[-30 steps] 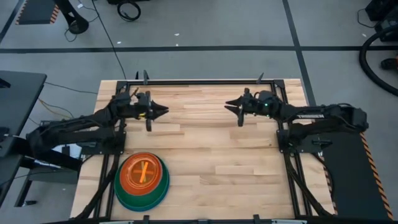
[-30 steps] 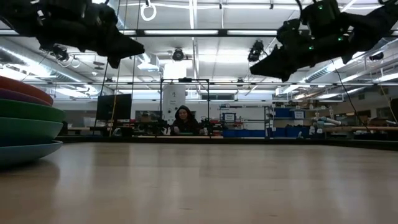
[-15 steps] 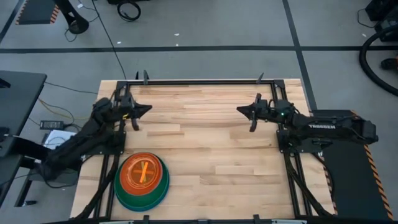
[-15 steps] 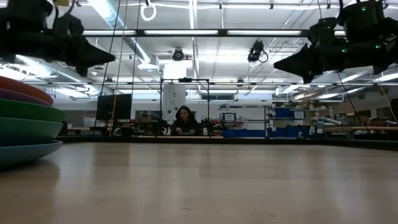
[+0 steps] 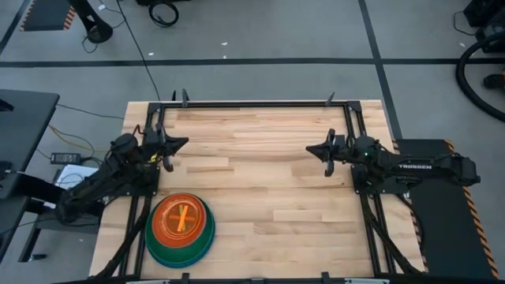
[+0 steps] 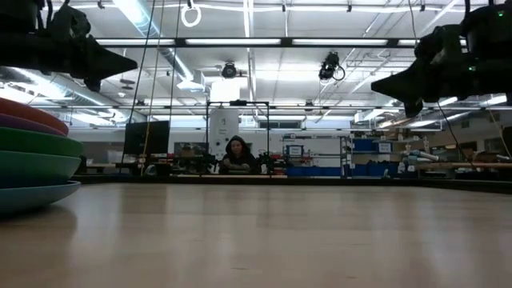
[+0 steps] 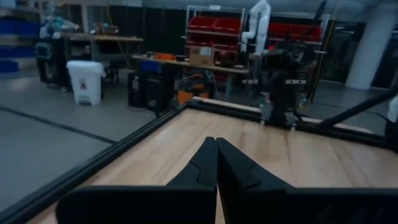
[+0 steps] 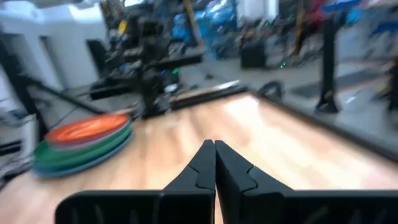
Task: Stack plastic plates
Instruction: Return to Home Position
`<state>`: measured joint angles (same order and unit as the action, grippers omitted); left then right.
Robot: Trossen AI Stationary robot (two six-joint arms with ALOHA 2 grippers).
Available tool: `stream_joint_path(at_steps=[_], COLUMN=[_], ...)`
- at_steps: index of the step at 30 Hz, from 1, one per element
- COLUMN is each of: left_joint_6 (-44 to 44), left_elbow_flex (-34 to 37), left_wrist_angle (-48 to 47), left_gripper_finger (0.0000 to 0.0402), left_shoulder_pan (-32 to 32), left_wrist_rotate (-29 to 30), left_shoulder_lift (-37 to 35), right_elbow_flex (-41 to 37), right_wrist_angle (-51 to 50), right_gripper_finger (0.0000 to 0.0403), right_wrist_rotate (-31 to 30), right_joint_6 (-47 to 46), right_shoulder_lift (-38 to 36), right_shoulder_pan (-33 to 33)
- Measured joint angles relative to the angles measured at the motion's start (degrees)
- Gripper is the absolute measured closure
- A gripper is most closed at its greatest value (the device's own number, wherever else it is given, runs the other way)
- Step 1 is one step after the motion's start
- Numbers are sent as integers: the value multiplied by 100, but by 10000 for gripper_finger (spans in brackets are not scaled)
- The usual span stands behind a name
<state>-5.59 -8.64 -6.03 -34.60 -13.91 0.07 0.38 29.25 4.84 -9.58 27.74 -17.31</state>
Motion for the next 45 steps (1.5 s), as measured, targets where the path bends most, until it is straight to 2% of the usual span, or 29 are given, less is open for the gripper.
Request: stream_joint_path(at_steps=[6,14,18,24,26,31,38,45], left_joint_6=[271,375,332,184,183,368,307,516], left_elbow_flex=[-2,-2,-2,-2,69,472,679,817], left_wrist_angle=[142,99,129,-89,3,435,579,1183], left_gripper_finger=[396,395,394,398,398,398,397,396], left_shoulder_pan=[699,978,978,1326,1579,2227,2696,3317], left_wrist_rotate=[429,616,672,1902,2094,2039,2017,2068], left_shoulder_lift=[2,16,16,19,24,29,27,64], right_elbow_flex=[3,5,16,3,3,1,1,-1], right_wrist_angle=[-619,-1575,-1977,-2796,-2775,-2816,-2806,-2782], right_gripper_finger=[397,398,398,398,398,393,378,378], right_wrist_rotate=[-491,-311,-8,-140,-224,-612,-631,-674], right_joint_6=[-72,250,480,270,371,333,690,674], right_shoulder_lift=[-398,-1368,-2008,-2738,-2768,-2716,-2692,-2689], right_shoulder_pan=[776,1027,1022,1109,1228,1409,1420,1419])
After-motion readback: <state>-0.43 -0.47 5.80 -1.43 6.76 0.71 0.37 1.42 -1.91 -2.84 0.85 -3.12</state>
